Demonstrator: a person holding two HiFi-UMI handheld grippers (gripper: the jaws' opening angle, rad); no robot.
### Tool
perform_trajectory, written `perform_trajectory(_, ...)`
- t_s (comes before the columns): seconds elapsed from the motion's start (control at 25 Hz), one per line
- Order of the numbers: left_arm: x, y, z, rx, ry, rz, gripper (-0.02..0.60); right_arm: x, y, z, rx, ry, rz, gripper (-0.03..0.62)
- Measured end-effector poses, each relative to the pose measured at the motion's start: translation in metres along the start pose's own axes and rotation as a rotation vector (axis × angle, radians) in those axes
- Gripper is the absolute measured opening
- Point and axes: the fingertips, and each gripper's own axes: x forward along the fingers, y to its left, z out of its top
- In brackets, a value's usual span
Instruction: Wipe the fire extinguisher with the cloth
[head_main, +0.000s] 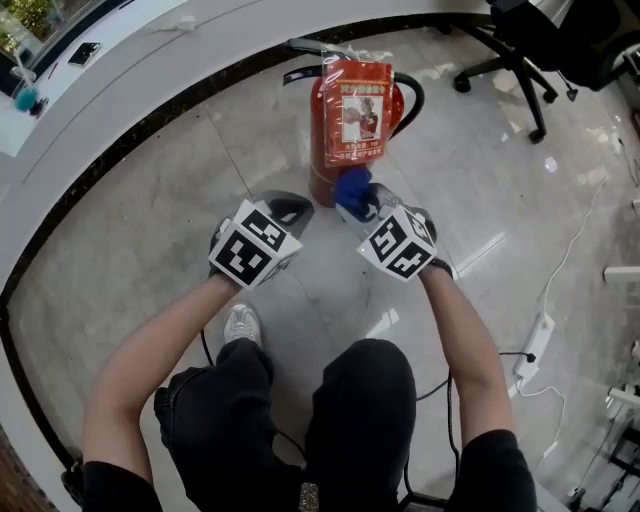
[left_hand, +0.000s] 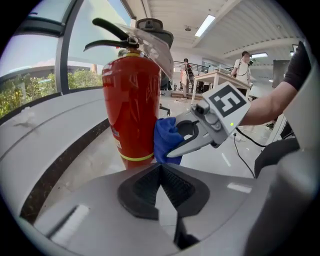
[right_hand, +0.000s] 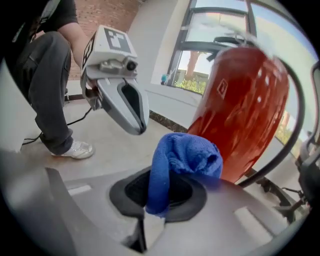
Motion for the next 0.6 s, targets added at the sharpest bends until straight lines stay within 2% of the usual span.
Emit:
perform_trajectory(0.12,-0.014,0.005,0.022,0.005,-0.024,0.024,0.006,-0.029,-0.013,0.040,-0.012,-0.065,0.000,0.041)
perform_trajectory(0.28,-0.033,0.006,0.047,0.031,-0.059,0.037,0.006,-0.063,-0.024,0.082,0.027,-0.176,0.009,0.041)
perform_trajectory(0.6,-0.060,0.004,0.083,0.076,-0.120,0.039,0.006,-0.121,-0.058,0.132,0.104,-0.354,-0.046,0.041)
